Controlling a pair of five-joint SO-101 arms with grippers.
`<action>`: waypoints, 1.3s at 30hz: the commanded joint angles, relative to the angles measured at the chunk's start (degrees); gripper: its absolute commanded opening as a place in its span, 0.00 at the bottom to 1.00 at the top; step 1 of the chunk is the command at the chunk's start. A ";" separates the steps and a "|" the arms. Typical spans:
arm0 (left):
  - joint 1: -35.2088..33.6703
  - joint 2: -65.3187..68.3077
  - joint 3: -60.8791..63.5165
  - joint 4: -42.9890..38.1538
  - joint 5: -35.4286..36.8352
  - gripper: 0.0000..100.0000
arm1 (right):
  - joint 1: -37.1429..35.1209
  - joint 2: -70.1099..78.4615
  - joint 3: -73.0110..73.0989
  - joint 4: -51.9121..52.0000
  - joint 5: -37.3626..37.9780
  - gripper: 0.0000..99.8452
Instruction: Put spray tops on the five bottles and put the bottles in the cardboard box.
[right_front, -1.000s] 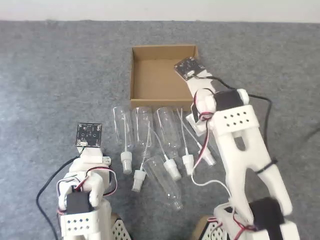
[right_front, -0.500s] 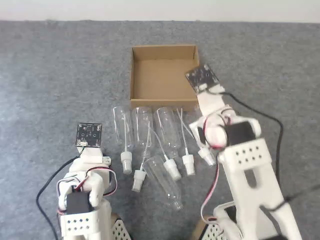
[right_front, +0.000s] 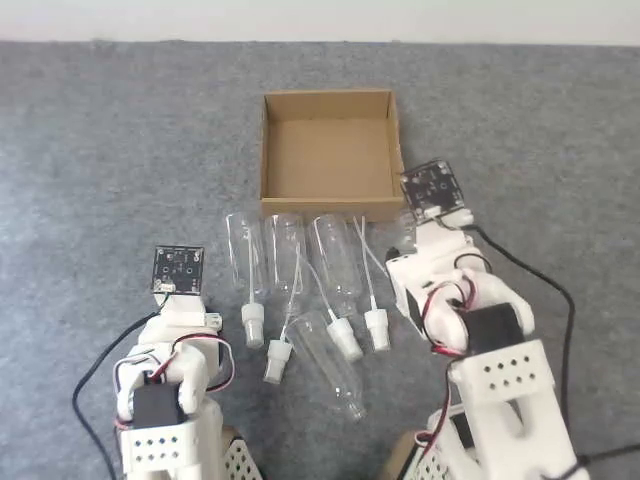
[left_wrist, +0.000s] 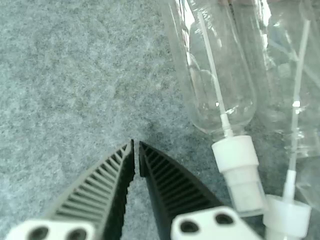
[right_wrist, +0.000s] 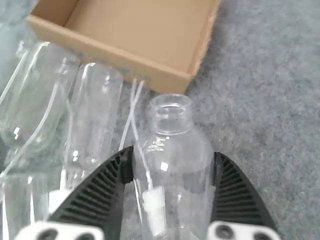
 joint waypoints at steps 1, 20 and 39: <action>-0.09 -1.23 -0.66 0.35 -0.18 0.02 | 4.09 -4.79 2.64 -5.41 -3.43 0.14; -0.26 -1.23 -3.91 0.26 -0.62 0.02 | 5.14 -6.55 8.09 -11.91 -5.54 0.14; 0.18 -1.14 -17.19 5.19 -9.49 0.29 | 5.23 -6.46 8.18 -11.82 -6.95 0.14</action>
